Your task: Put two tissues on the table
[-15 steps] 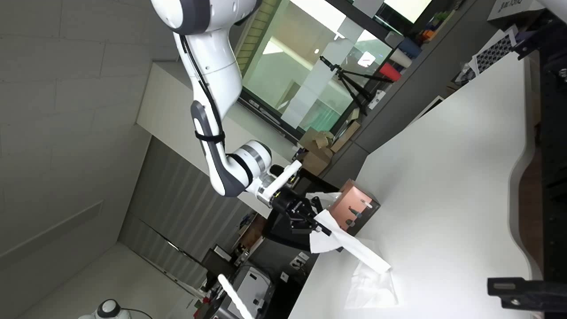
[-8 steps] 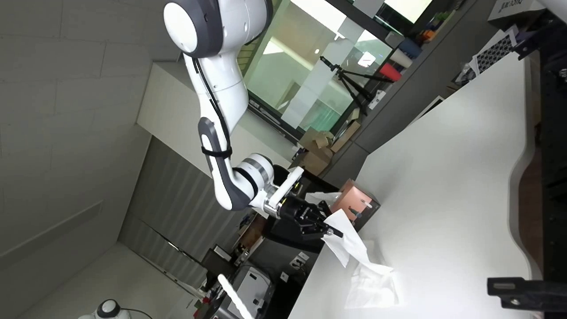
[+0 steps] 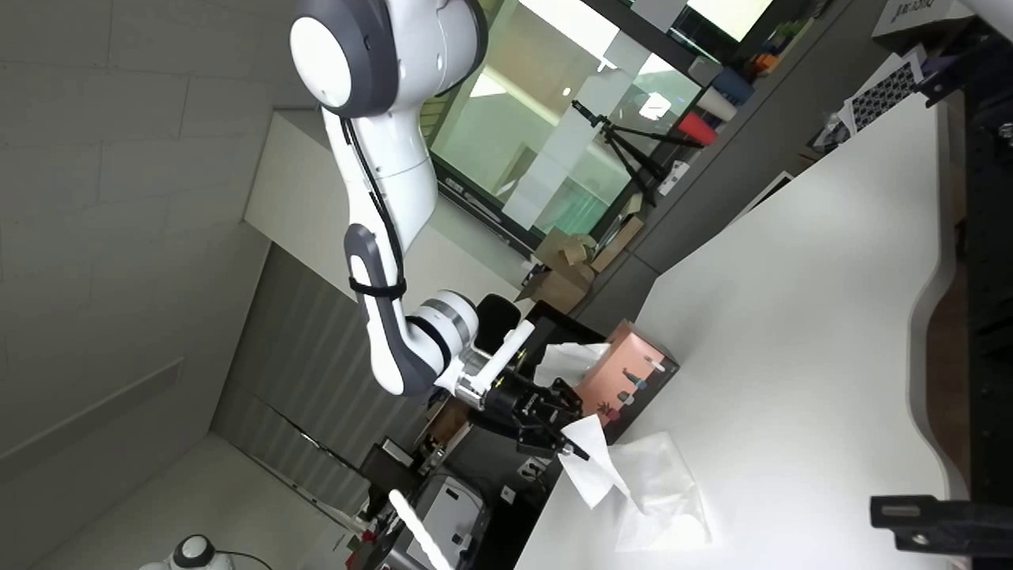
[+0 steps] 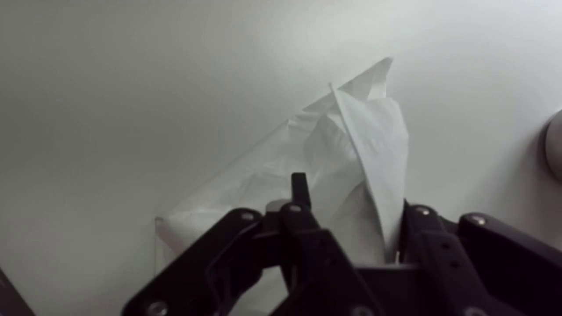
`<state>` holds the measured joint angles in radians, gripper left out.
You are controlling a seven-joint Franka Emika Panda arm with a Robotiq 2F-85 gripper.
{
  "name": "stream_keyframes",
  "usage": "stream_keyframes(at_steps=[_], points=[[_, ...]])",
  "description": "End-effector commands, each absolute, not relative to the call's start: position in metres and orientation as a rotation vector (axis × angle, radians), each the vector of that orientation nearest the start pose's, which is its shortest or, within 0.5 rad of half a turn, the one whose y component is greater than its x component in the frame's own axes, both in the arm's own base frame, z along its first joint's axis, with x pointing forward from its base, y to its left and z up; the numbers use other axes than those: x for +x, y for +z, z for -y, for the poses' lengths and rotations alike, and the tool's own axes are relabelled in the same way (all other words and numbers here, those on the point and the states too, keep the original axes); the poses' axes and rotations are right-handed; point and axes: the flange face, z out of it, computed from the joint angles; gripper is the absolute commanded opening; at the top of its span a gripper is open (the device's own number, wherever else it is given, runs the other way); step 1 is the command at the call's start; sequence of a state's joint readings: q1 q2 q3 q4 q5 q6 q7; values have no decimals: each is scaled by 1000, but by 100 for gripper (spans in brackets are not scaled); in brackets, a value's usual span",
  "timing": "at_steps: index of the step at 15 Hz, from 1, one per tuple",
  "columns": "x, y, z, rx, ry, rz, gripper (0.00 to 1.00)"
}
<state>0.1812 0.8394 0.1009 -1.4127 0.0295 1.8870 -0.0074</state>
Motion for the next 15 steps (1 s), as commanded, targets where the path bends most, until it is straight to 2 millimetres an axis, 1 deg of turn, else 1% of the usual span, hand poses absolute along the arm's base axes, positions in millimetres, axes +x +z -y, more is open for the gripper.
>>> stream_keyframes(at_steps=[1,3,5,6,8,11,12,13,14,15], points=[[670,193,-191,-3017,403,444,73],[674,196,-195,-3016,325,467,87],[678,199,-197,-3007,244,480,98],[680,200,-198,-3004,207,482,100],[684,202,-197,-2998,145,478,100],[691,209,-189,-2999,18,422,100],[693,213,-185,-2998,-29,401,100],[693,221,-179,-3034,-67,473,100],[696,229,-174,-3064,-179,492,100],[697,239,-167,-3068,-235,485,100]])
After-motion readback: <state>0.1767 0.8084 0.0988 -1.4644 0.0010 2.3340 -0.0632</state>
